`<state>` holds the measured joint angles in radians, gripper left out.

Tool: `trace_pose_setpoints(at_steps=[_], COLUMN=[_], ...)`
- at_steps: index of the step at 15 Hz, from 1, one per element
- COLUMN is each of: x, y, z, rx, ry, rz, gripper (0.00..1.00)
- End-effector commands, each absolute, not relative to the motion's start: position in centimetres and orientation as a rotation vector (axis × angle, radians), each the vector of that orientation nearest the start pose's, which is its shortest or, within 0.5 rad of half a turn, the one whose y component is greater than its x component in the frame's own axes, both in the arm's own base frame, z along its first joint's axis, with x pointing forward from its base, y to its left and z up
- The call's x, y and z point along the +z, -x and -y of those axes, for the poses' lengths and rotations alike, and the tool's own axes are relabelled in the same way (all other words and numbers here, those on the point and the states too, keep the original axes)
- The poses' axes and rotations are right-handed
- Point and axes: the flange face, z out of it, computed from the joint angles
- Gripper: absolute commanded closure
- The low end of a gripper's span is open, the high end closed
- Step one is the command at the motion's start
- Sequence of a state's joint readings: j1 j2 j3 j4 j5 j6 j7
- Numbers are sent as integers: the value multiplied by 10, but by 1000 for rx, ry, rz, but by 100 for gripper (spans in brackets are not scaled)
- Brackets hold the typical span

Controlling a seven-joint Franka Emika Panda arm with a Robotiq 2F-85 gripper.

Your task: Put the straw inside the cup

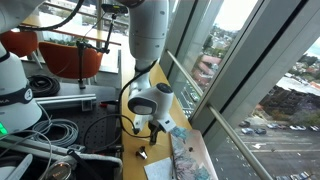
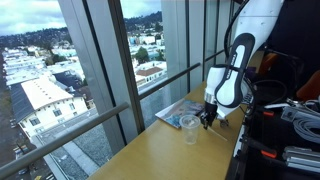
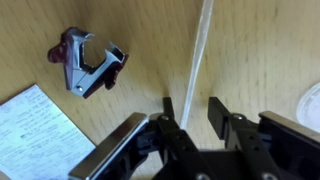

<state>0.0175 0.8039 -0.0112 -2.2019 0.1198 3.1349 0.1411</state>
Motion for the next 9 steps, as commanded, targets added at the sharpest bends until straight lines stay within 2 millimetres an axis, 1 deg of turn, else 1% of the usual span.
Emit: trace_pose_setpoints(at_steps=[1,3,4,9], x=[23,23,23,31], y=[-523,-525,-524,-515], z=[12,14,14,7], rx=[-223,-226,-225,-214], ry=[3094,3094,3093,3108], rz=[-408,-415,-418,-399], gripper=[88,98,100,100])
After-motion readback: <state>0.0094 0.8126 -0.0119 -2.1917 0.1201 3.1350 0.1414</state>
